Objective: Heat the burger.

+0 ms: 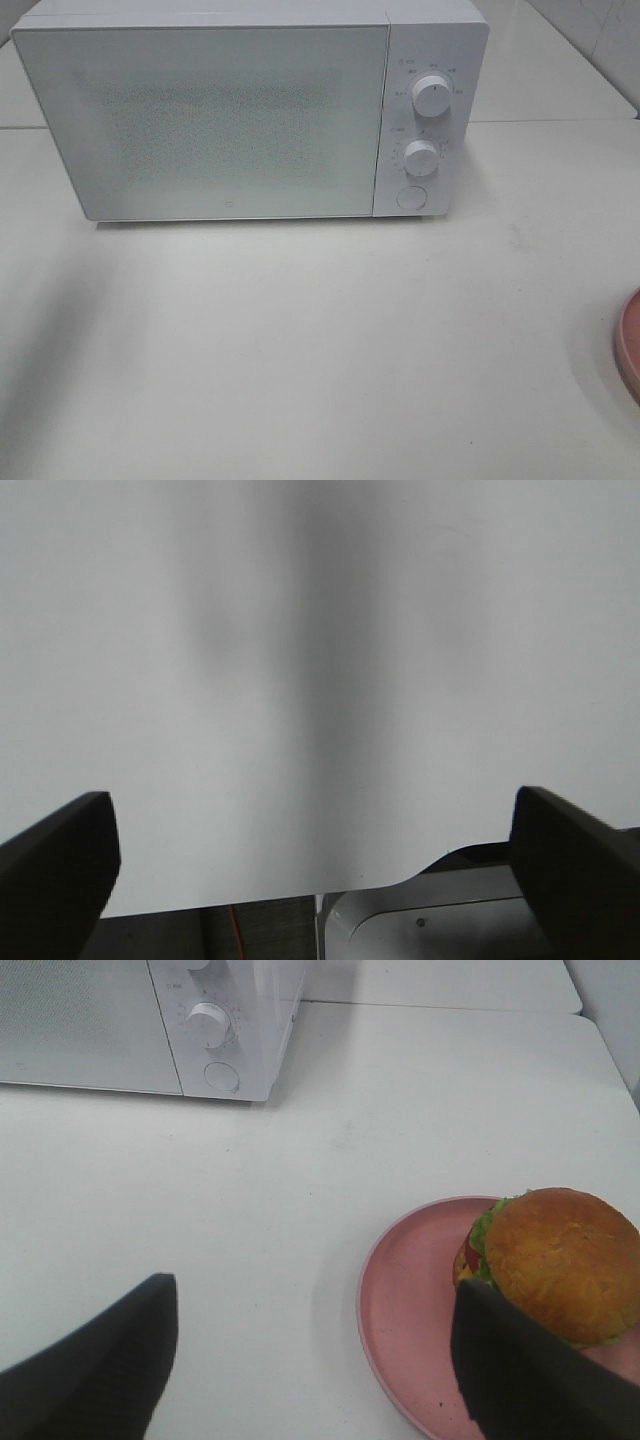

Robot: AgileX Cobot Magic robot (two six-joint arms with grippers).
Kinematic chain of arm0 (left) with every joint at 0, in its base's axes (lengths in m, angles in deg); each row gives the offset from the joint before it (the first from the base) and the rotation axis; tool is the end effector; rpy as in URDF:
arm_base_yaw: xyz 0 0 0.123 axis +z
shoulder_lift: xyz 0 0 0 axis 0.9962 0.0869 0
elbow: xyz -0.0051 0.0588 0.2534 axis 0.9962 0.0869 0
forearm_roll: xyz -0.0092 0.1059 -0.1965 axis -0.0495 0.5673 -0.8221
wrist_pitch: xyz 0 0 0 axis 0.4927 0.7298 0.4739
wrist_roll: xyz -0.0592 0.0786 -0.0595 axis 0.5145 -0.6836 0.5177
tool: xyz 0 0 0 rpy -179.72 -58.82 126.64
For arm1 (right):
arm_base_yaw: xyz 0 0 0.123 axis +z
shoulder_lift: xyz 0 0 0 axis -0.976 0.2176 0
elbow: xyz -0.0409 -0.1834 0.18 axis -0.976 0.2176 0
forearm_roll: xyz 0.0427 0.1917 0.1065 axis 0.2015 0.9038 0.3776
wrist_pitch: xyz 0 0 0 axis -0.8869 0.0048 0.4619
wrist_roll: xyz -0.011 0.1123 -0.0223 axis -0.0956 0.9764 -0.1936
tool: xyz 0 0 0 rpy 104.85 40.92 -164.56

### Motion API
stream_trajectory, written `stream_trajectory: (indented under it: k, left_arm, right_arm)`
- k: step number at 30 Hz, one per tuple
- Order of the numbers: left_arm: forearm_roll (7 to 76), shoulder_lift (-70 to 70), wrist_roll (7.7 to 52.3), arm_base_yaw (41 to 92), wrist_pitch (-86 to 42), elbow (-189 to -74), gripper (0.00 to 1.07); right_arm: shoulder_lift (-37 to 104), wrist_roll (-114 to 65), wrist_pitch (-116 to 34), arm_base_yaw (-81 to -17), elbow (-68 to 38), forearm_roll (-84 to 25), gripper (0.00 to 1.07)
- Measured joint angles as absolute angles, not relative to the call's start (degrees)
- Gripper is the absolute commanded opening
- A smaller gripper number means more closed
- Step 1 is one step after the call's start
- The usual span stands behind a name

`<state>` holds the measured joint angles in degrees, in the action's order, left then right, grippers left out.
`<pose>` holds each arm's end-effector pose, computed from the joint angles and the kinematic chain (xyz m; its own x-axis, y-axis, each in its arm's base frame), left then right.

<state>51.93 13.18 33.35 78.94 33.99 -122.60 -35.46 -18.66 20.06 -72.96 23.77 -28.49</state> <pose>0.2343 -0.0331 0.2346 -0.9875 0.0829 -0.1341 0.0933 0.9930 -0.0731 0.0181 0.0039 0.2579 -0.4085 0.0053 -0.9127 -0.0820 0.9957 0.0425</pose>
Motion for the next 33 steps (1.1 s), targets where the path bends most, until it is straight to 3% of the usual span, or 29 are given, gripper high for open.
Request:
stream_trajectory:
  k: [6, 18, 25, 33]
  left_arm:
    - [50.1, 3.7, 32.8, 84.7, 32.3, -114.2, 0.98]
    - [50.0, -12.2, 32.8, 85.0, 32.1, -101.2, 0.98]
    - [50.2, -28.4, 33.4, 85.0, 29.9, -91.9, 0.98]
    - [51.2, -42.5, 35.0, 85.0, 29.0, -91.4, 0.98]
  right_arm:
    - [-35.5, -18.7, 20.1, -73.0, 23.8, -28.5, 0.75]
    - [-35.5, -18.7, 20.1, -73.0, 23.8, -28.5, 0.75]
    - [-35.5, -18.7, 20.1, -73.0, 23.8, -28.5, 0.75]
    - [-35.5, -18.7, 20.1, -73.0, 23.8, -28.5, 0.75]
